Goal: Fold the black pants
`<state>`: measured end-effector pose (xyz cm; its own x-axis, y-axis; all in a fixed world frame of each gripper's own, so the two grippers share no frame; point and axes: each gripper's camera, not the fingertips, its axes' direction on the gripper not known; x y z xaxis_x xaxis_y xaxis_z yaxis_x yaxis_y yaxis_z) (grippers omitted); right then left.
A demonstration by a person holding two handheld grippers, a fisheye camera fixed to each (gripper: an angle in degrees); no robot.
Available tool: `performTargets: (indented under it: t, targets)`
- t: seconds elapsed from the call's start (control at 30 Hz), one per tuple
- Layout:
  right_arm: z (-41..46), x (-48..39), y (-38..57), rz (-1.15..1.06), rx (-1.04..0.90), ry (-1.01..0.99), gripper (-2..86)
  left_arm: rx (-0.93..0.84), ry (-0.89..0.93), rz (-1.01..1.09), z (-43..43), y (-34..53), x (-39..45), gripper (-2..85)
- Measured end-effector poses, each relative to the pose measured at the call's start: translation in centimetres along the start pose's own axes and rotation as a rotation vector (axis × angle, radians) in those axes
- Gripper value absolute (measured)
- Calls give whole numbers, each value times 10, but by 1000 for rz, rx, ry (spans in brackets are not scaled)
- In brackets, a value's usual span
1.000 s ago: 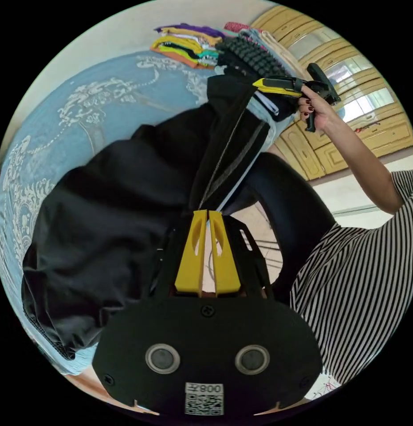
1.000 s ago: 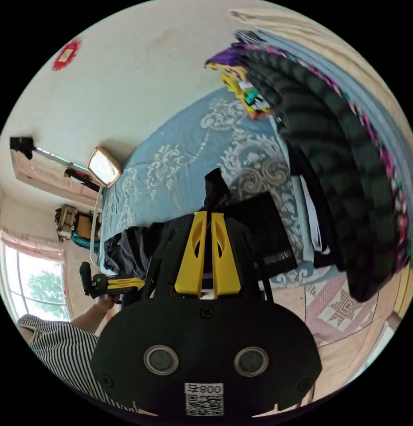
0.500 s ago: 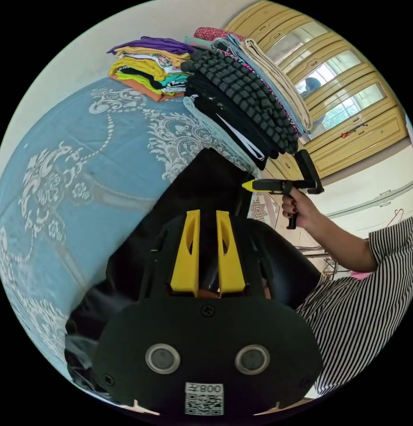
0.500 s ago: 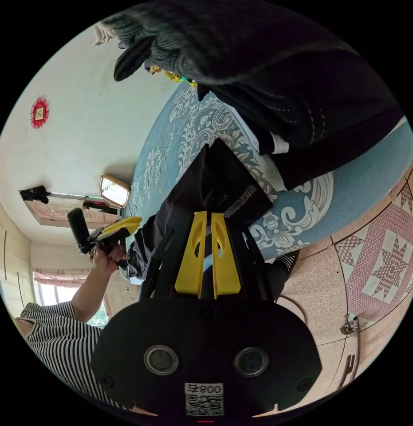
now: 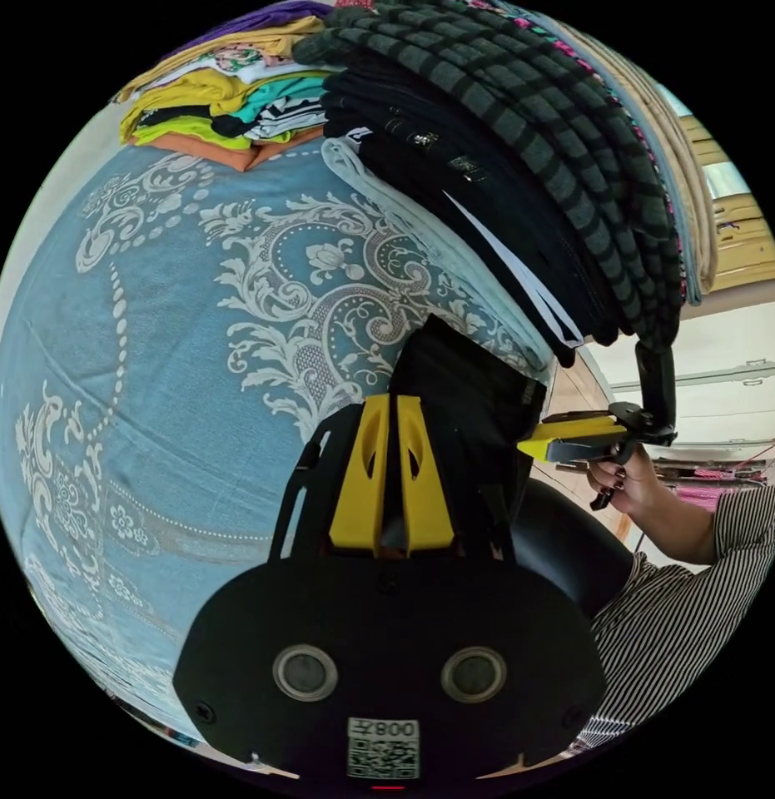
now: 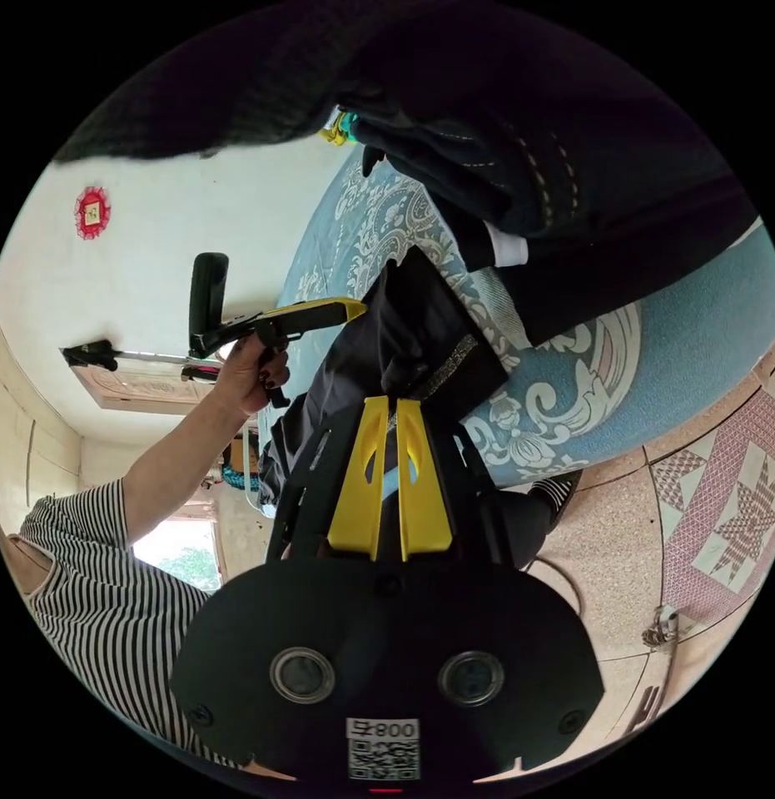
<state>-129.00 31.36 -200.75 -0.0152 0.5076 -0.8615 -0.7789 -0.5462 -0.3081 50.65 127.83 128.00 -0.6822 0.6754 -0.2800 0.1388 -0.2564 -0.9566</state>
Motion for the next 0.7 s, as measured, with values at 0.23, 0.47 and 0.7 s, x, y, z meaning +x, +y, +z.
performTargets:
  t: [0.23, 0.47, 0.7]
  targets:
    - [-17, 3, 14, -52, 49, -104, 13, 139, 29, 30, -45, -2, 20, 14]
    - [-26, 19, 31, -16, 85, -117, 12, 96, 14, 56, -25, -26, 29, 14]
    - [-9, 25, 32, 37, 50, -113, 10, 12, -53, 29, 22, -26, 19, 15]
